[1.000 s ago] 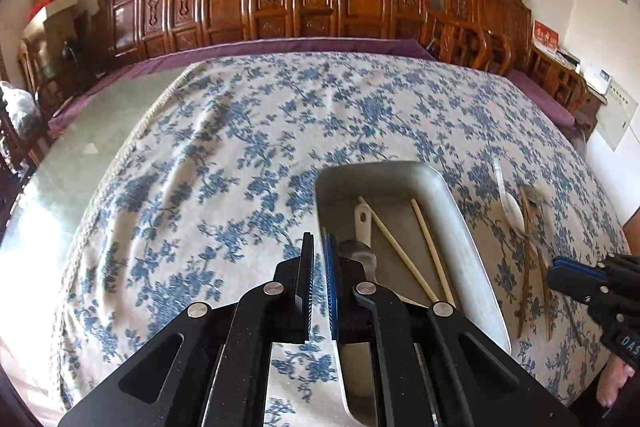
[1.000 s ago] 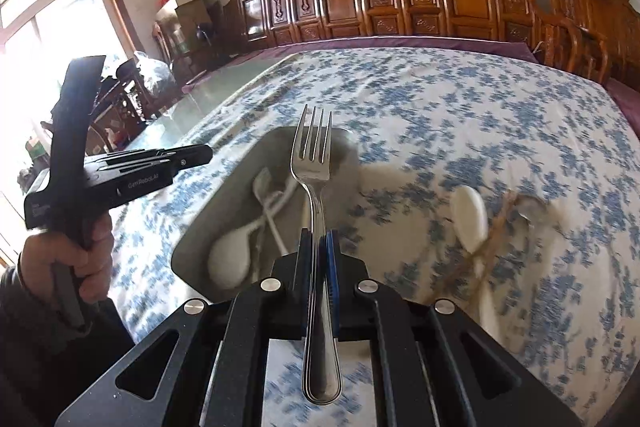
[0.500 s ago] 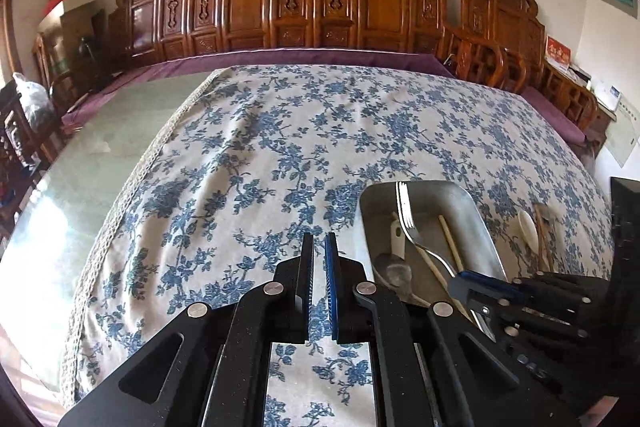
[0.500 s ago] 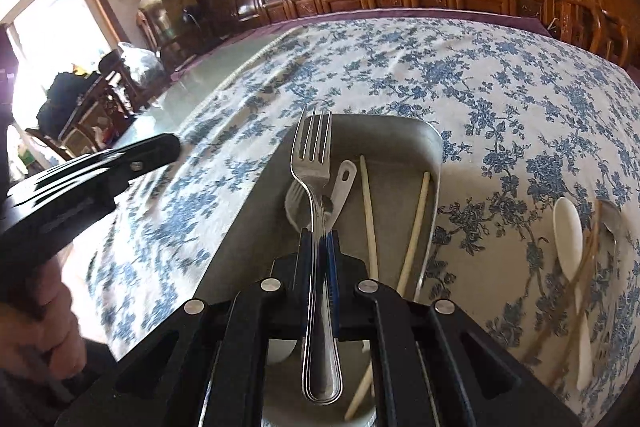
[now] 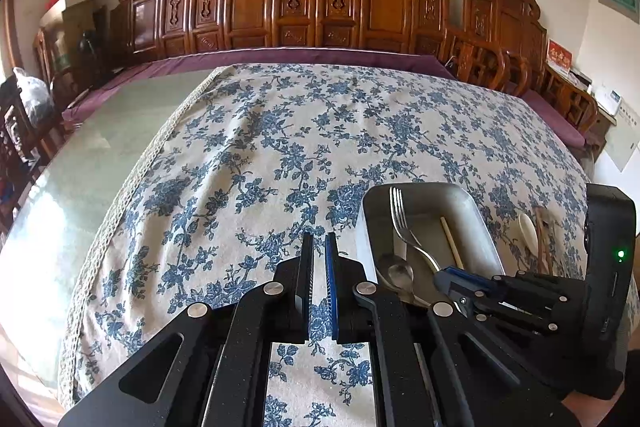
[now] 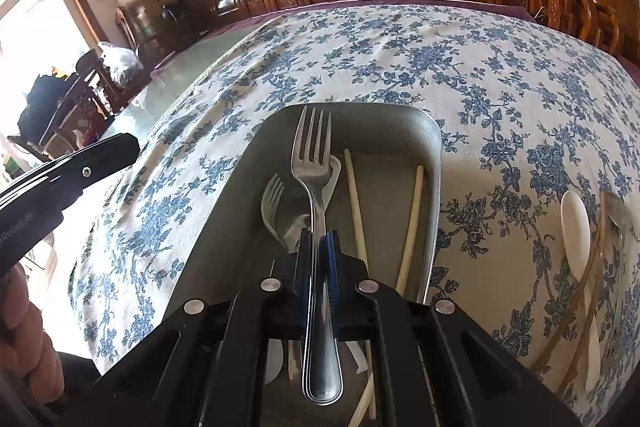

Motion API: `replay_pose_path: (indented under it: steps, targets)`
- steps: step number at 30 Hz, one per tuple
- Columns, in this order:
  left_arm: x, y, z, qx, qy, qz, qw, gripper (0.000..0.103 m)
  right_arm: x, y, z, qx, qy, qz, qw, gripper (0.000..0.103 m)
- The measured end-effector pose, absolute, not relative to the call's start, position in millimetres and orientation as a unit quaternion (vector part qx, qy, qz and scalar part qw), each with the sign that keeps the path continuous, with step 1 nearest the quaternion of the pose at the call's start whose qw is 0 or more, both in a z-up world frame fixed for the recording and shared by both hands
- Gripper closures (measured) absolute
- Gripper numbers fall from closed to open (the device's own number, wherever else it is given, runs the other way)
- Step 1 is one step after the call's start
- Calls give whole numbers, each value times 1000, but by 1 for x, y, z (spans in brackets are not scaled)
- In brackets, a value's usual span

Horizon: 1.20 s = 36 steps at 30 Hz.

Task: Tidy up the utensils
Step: 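Lower the metal fork into the grey tray and open the right tool, then reach into the pile and grasp a wooden chopstick with the right tool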

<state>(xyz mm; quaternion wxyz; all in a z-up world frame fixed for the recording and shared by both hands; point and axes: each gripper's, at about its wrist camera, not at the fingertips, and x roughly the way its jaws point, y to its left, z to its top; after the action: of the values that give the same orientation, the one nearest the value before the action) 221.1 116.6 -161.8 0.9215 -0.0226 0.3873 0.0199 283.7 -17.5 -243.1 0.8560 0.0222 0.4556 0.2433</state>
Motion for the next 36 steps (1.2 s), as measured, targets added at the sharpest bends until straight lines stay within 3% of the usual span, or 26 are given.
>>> replay_pose_path:
  steps: [21,33,35,36]
  targets:
    - [216,82,-152,-14,374,-16,927,98,241,-106,-174,-20,369,269,889,91]
    - [212,39,-150,2,370,-50,928,98,228,-195,-170,-32,347,203,915,91]
    - [212,32,-150,4,370,-55,927,93,230,-207,-179,-22,351,190,917,91]
    - [211,29,-151,5,370,-57,927,86,232,-214,-184,-15,355,184,916,91]
